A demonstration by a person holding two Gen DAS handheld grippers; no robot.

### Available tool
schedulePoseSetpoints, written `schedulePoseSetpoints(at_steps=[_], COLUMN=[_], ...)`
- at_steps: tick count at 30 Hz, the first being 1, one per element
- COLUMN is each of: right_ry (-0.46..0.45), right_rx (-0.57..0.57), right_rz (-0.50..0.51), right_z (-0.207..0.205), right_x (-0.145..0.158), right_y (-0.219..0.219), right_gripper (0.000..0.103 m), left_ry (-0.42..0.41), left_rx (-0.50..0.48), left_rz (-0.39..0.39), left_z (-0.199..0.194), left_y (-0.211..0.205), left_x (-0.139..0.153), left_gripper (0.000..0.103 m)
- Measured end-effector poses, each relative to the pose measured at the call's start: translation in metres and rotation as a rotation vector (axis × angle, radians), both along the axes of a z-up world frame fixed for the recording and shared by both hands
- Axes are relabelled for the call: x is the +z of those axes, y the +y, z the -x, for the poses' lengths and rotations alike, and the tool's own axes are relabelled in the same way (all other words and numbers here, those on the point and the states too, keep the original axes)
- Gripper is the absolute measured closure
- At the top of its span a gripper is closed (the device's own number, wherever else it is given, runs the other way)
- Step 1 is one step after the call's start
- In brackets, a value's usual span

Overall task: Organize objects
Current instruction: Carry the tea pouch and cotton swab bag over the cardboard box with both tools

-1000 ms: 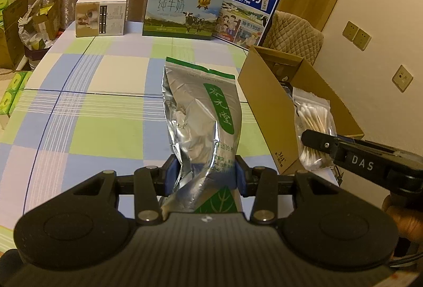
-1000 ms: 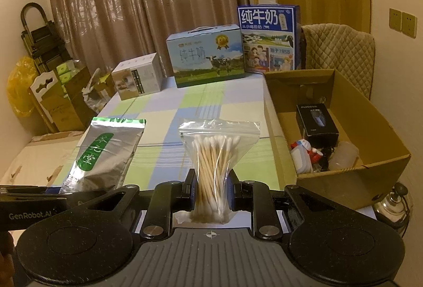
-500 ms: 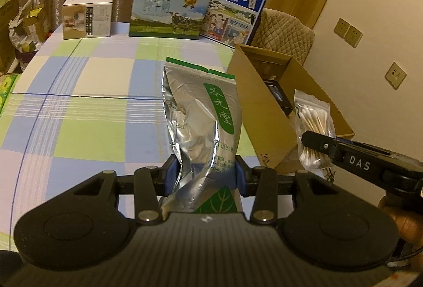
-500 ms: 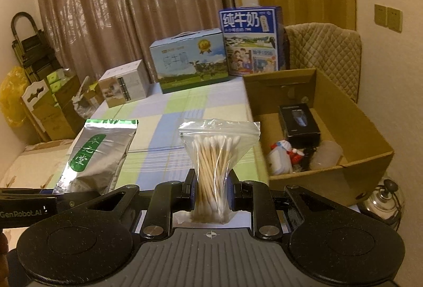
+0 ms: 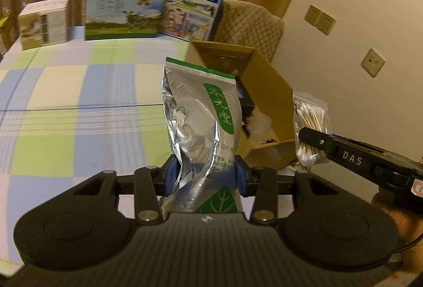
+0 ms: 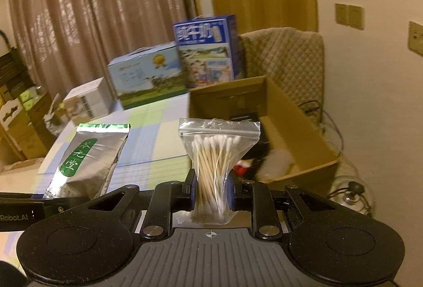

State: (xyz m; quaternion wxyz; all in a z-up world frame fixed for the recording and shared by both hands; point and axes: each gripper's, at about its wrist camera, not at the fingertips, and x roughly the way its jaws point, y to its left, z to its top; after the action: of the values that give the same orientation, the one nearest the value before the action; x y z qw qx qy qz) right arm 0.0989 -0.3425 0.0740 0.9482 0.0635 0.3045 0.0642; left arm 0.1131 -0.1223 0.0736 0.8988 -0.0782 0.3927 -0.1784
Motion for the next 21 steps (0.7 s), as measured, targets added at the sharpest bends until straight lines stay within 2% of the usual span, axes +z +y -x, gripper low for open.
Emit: schedulePoseSetpoints(at_steps=[10,21], right_ry=[-0.015,-0.008], right_rx=[-0.063,-0.077], right_rz=[0.029,0.048], right_z=[-0.017,-0.045], right_x=[0.01,0.006], right_y=[-0.048,-0.074], right_gripper=[0.084,0.084], left_ry=[-0.005,-0.002], left_rx=[-0.066,-0.092], left_rz=[0.016,0.033], left_z=[-0.034,-0.064], left_y=[-0.057,-0.101], left_x=[0.004,0.006], left_gripper=[0.065,0.065])
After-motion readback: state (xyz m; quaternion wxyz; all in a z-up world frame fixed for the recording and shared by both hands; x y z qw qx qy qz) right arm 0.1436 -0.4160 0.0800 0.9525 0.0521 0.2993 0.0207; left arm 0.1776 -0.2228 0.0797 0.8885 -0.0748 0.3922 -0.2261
